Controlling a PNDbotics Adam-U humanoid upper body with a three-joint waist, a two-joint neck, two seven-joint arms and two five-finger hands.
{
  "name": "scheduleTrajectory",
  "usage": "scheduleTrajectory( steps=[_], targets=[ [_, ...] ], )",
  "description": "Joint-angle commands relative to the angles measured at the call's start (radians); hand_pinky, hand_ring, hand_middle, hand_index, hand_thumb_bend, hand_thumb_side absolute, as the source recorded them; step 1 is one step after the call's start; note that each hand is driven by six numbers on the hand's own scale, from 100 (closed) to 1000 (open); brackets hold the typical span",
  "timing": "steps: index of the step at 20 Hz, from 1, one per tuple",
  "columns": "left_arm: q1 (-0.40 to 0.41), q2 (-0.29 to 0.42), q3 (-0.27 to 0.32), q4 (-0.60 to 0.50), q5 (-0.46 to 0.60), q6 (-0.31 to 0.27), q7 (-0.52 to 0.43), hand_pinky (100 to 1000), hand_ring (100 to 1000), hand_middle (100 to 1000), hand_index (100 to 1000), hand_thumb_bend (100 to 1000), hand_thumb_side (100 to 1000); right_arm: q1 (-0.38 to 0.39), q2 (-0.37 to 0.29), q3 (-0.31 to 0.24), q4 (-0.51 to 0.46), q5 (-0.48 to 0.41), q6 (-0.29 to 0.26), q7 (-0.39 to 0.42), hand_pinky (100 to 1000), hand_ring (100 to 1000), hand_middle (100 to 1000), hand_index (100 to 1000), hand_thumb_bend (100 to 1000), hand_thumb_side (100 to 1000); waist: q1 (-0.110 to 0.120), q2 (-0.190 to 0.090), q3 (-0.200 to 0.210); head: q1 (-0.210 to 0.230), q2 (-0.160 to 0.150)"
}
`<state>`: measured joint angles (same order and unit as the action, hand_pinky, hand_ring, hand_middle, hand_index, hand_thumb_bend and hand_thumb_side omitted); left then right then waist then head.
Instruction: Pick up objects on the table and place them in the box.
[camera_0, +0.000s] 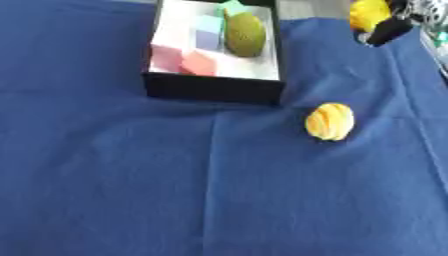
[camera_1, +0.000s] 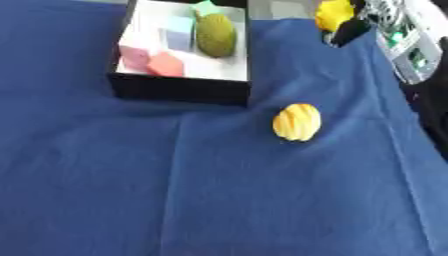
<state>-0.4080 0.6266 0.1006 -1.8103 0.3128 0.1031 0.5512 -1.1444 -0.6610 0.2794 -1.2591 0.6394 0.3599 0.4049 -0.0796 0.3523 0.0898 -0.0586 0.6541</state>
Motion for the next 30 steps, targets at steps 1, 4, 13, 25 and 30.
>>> scheduleTrajectory(
  steps=[1,4,13,25,30],
  targets=[
    [-0.008,0.028,0.009,-0.016,-0.006,-0.001,0.003,766,789,778,807,100,611,-0.076,0.037,0.033,-0.101,0.038,0.005,0.054,813,702,599,726,279,100,0.016,-0.048,0.003,-0.005,0.014],
    [-0.014,0.026,0.013,-0.016,-0.005,0.000,0.016,773,796,778,805,100,599,-0.142,0.132,0.068,-0.083,0.134,-0.006,0.096,812,713,611,727,282,100,0.021,-0.053,0.012,-0.026,0.017],
    [-0.039,0.035,0.023,-0.038,-0.037,-0.006,0.048,778,805,780,802,101,572,-0.172,0.340,0.074,0.151,0.301,-0.063,0.107,814,717,623,732,291,100,0.025,-0.058,0.050,-0.064,0.013],
    [-0.035,0.028,0.017,-0.028,-0.034,0.000,0.036,775,801,777,801,100,578,-0.148,0.360,0.080,0.164,0.343,-0.161,0.104,887,854,806,909,594,216,0.020,-0.058,0.047,-0.051,0.015],
    [-0.026,0.029,0.021,-0.025,-0.034,0.001,0.040,773,799,776,800,100,576,-0.138,0.329,0.065,0.094,0.288,-0.136,0.068,883,842,795,905,554,216,0.021,-0.063,0.037,-0.047,0.022]
  ],
)
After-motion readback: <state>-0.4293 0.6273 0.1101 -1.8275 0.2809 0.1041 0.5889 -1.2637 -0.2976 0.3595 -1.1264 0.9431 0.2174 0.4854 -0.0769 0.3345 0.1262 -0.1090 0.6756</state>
